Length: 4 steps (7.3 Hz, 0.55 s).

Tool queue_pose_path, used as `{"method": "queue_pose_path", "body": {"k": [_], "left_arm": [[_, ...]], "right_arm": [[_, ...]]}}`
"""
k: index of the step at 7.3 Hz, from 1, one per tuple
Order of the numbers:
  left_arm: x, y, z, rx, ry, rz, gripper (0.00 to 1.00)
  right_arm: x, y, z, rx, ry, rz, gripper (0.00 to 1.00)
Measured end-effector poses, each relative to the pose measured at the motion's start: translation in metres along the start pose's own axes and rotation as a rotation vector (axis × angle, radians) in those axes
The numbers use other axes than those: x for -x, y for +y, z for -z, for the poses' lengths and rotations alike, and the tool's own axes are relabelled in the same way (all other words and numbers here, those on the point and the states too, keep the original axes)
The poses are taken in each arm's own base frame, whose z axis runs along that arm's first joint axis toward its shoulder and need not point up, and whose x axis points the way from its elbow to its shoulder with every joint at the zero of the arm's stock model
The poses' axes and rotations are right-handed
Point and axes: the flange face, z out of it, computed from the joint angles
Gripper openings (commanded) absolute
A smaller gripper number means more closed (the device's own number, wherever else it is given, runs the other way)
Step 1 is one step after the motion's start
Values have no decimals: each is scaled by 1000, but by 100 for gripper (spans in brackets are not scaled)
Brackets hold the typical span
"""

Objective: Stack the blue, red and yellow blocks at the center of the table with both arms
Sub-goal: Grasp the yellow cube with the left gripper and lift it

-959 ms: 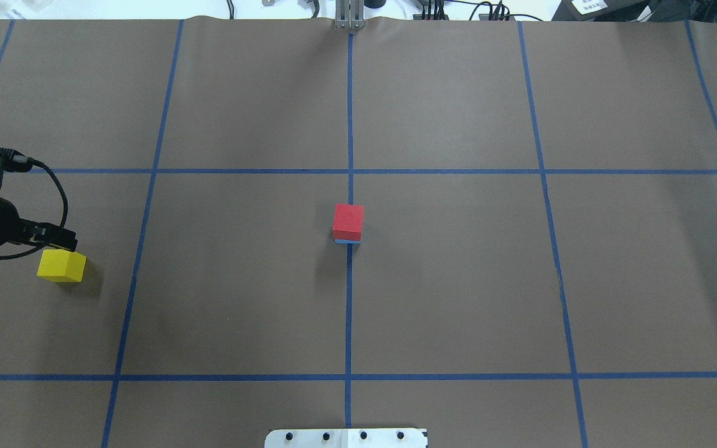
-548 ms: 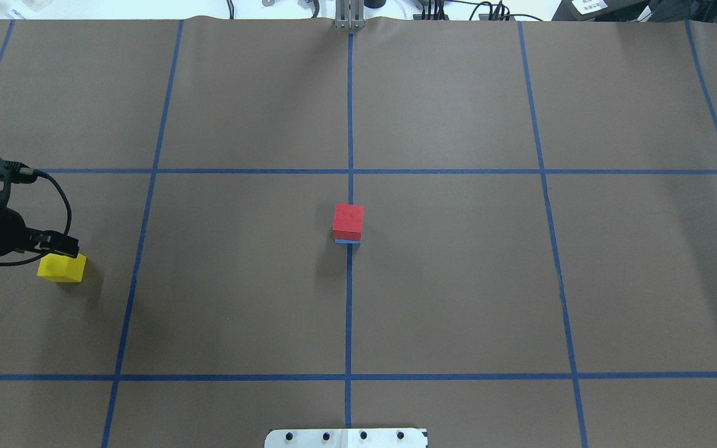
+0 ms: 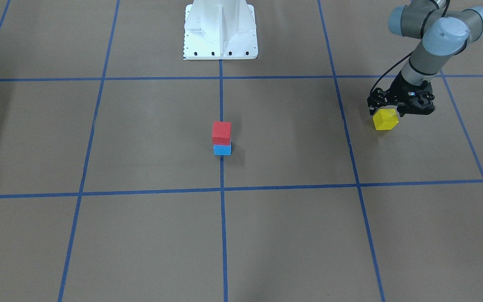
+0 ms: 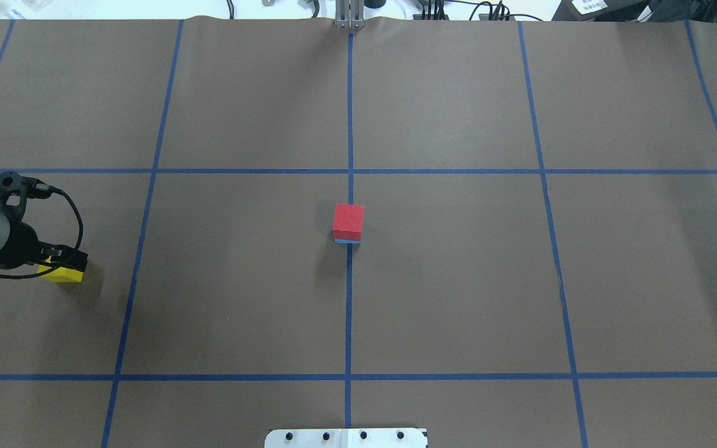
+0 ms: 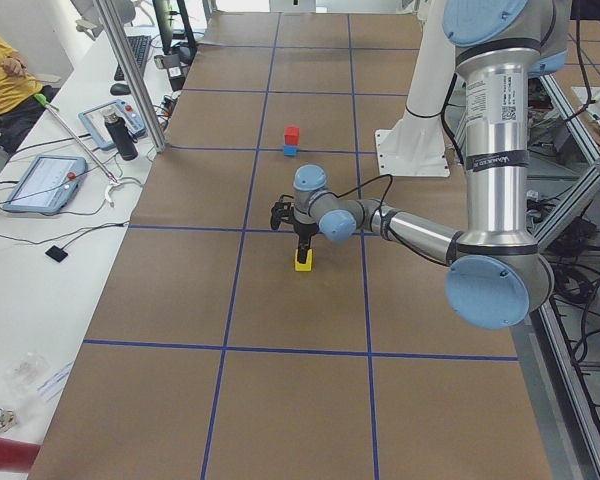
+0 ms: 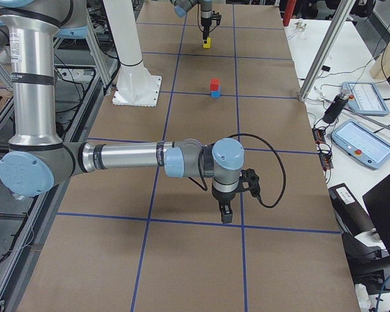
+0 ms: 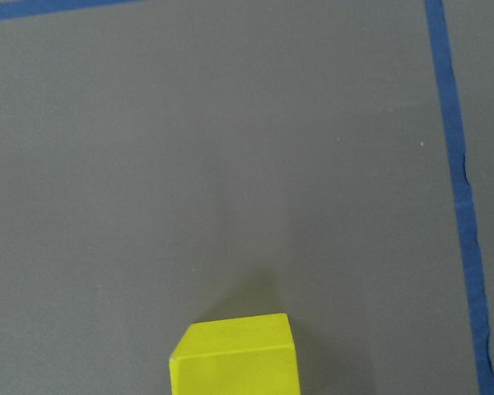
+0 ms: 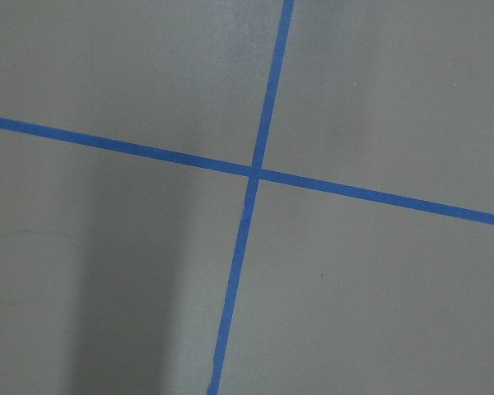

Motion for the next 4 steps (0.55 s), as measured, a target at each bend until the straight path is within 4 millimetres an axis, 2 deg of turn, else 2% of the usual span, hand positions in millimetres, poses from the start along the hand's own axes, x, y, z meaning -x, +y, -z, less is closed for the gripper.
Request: {"method": "queue_pose_path", "body": {"k": [1,2,3,4], "left_arm": [[2,-1,-4,2,-7,0,100],[4,-2,-9,2,-17,-1,91],[5,-2,-15,0,-26,-4,58],[6,-1,-20,-2,-33,-10,19]], "right_arm": [[0,-1,1,-2,0,1,100],[1,-2,2,-4,1,3,100],[2,-3,2,-5,1,4,100],[2,-4,3,-5,1,4,100]]}}
